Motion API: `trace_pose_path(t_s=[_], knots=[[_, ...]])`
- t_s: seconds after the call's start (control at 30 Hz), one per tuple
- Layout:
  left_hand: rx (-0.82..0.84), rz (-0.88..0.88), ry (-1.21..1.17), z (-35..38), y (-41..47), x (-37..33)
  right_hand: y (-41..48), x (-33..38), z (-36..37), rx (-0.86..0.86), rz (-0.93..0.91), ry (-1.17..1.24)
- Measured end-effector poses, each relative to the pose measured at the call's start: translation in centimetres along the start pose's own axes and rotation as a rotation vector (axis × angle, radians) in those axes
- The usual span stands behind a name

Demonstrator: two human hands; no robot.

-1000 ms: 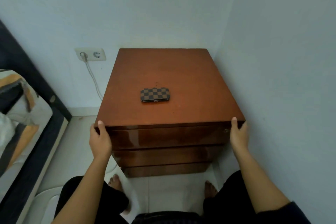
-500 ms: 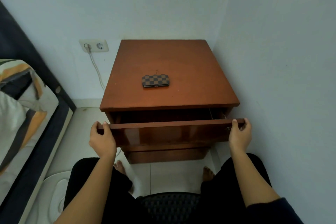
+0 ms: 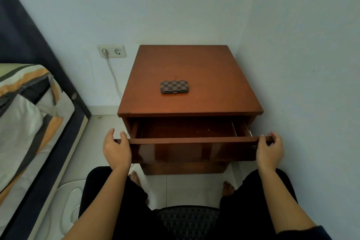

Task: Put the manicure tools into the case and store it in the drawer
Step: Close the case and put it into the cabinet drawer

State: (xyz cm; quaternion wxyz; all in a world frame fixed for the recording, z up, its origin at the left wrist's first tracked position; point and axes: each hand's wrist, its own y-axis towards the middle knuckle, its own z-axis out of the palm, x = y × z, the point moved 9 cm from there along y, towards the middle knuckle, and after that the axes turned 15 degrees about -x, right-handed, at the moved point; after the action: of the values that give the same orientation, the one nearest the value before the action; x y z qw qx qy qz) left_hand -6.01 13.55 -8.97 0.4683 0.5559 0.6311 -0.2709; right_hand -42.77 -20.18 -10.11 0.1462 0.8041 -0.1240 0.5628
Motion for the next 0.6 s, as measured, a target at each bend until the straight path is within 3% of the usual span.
trace_pose_path(t_s=[0.23,0.4,0.6], knots=[[0.148,0.461,0.067,5.0,1.8,-8.3,-1.0,7.2,3.9,0.190,-0.409,-0.105],[0.358,0.581,0.158,11.3,2.1,-10.6,-5.9,13.5,11.9,0.482,-0.688,-0.075],[0.493,0.657,0.395,16.6,2.5,-10.0,-10.9,16.7,22.7,0.829,-0.867,-0.287]])
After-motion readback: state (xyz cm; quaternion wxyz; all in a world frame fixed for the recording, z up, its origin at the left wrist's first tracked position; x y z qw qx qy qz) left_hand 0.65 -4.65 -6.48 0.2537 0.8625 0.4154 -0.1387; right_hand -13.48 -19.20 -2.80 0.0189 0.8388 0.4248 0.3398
